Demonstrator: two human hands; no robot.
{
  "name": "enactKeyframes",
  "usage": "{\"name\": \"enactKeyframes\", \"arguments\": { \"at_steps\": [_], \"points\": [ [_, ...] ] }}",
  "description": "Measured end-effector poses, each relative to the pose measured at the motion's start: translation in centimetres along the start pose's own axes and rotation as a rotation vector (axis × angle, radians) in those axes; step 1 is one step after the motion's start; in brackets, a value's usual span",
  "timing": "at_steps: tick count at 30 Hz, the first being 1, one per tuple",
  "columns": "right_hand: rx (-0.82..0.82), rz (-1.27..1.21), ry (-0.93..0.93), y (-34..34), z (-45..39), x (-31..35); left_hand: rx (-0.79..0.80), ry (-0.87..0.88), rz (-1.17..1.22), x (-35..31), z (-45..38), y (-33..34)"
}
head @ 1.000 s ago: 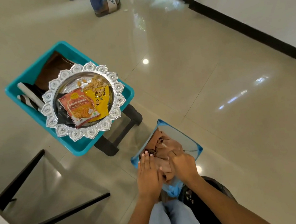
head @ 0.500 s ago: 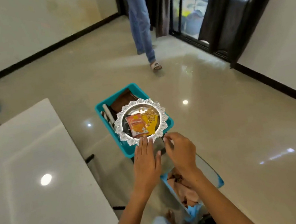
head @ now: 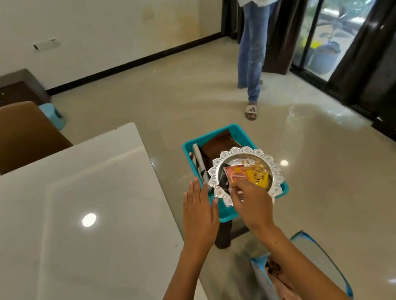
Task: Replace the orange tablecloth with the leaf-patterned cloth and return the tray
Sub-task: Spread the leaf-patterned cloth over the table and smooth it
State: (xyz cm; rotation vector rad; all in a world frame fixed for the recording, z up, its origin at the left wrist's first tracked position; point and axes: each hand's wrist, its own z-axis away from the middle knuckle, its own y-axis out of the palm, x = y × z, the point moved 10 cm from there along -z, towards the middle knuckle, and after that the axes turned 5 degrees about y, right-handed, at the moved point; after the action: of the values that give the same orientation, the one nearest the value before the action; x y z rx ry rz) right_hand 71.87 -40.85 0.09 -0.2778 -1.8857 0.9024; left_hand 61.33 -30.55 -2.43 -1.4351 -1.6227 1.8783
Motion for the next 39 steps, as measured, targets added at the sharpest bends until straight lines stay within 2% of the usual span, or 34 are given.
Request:
{"name": "enactKeyframes", "arguments": {
  "at_steps": [10,16,22,30,39],
  "points": [
    [0.064,0.032,-0.006,7.6,-6.0,4.1,0.037,-0.102,0.012,7.5,-5.5,-2.1],
    [0.063,0.035,0.003,11.6,-12.3,2.6,0.032,-0.113,0.009,10.1,-11.7,0.1],
    [0.095,0.042,0.044,17.7,-20.8,-2.0,0.043,-0.15,0.034,12.6,-19.0,4.3],
    [0.372,0.021,0.207,31.9,-27.4,-9.0,0.203,-0.205,-0.075,16.5,-25.2,11.2],
    [0.618,0.231,0.386,44.9,-27.0,-14.4,0.202,-0.278,-0.157,21.0,-27.1,14.0]
  ]
}}
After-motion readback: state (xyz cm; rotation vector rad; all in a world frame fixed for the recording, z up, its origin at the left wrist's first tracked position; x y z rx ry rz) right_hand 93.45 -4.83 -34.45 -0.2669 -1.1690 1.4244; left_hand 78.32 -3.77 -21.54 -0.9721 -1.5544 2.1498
